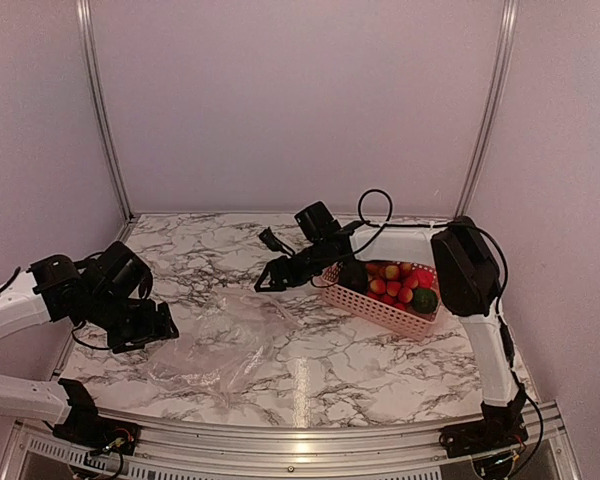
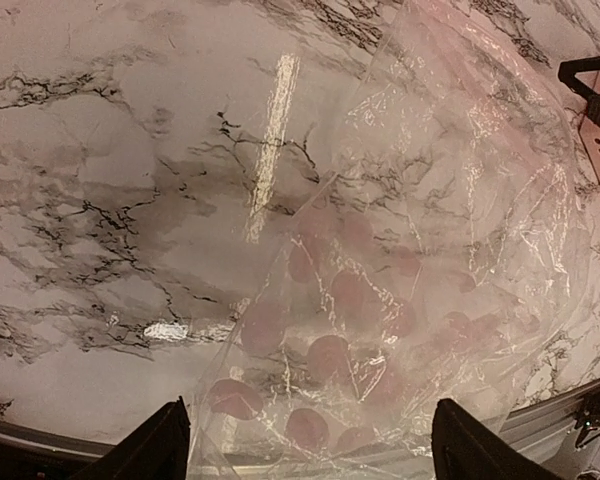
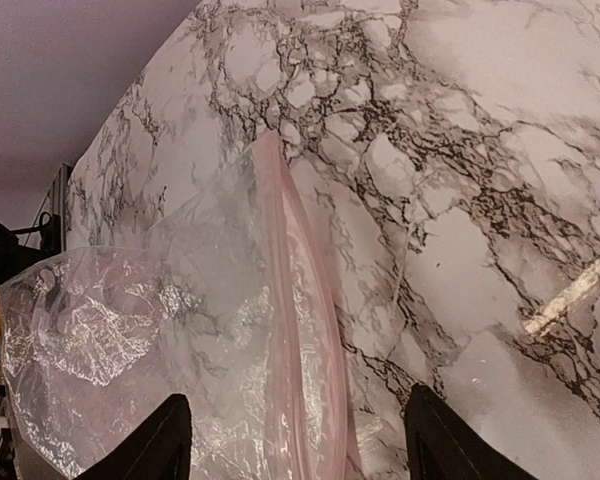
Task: Place the food in the zip-top bag and seal the zipper
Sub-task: Pick up the zipper food storage bag from the center of the board, then pass from the right arm to the left, then pass from the left arm to the right, then pass from the right arm to the left
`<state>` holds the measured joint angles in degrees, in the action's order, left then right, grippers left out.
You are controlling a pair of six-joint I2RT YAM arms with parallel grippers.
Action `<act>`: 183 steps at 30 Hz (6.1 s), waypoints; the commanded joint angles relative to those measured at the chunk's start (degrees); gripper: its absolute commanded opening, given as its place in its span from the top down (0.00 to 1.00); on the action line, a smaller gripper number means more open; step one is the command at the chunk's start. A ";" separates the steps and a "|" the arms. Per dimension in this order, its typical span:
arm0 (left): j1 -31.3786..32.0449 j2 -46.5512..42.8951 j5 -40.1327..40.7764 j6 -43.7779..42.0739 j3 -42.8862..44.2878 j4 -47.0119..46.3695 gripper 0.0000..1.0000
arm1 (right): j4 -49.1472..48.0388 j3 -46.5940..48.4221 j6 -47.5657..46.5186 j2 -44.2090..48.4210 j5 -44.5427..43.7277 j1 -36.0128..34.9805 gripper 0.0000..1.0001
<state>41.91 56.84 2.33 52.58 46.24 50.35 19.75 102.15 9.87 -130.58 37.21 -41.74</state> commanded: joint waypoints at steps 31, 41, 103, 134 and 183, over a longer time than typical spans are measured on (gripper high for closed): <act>-3.33 15.28 21.21 -19.42 48.40 8.45 0.15 | 13.71 22.96 -12.97 6.51 -3.07 -2.98 1.00; -3.68 19.49 19.54 -29.51 57.78 6.70 0.16 | 20.04 19.17 -29.16 12.73 -15.14 -16.49 1.00; 6.57 17.19 30.13 -35.01 37.73 -8.79 1.00 | -0.95 -9.94 -12.63 42.62 -28.85 -15.60 0.46; 15.31 31.44 39.92 -24.87 32.72 -30.30 1.00 | 10.18 2.96 27.34 23.35 -32.46 -2.70 0.51; 10.47 33.37 35.11 -29.06 44.18 -6.81 1.00 | 0.22 -19.56 14.19 43.27 -23.23 3.42 0.45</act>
<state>53.74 95.39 37.01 23.03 94.43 42.02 22.92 89.97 26.44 -93.25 14.06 -42.83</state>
